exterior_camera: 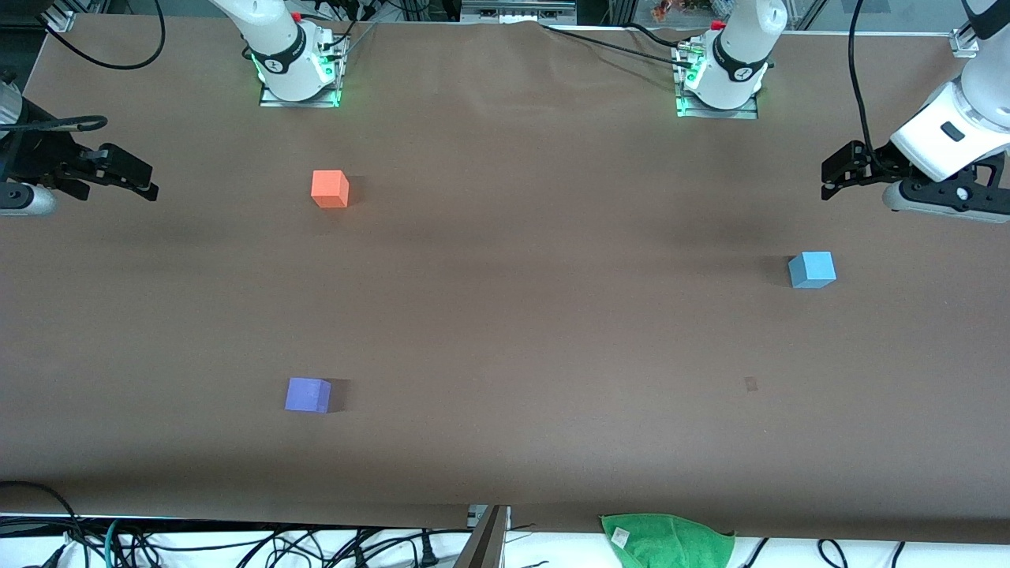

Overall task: Place blue block between orange and purple blocks
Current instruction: 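Move the left gripper down toward the light blue cube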

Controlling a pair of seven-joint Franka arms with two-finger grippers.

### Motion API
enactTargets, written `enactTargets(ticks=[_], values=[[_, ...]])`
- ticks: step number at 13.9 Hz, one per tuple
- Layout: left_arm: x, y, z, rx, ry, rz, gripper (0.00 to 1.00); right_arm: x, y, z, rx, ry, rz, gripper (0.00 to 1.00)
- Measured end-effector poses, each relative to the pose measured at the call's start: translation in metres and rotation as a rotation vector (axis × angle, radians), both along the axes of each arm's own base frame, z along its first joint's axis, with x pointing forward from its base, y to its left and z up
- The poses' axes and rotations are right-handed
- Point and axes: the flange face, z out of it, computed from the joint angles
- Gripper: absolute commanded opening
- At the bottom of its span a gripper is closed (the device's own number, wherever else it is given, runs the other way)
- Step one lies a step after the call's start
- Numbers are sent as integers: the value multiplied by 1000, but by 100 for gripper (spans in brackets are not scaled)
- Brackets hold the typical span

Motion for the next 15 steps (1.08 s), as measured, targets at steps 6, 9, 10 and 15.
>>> enactTargets(ticks=[6,9,10,15], values=[[0,-1,-3,1,13,0,100,0,0,0,0,0,0,100],[0,2,-4,1,16,7,100,0,0,0,0,0,0,100],[0,3,-4,1,18,9,100,0,0,0,0,0,0,100],[6,10,-19,4,50,22,100,0,0,0,0,0,0,100]])
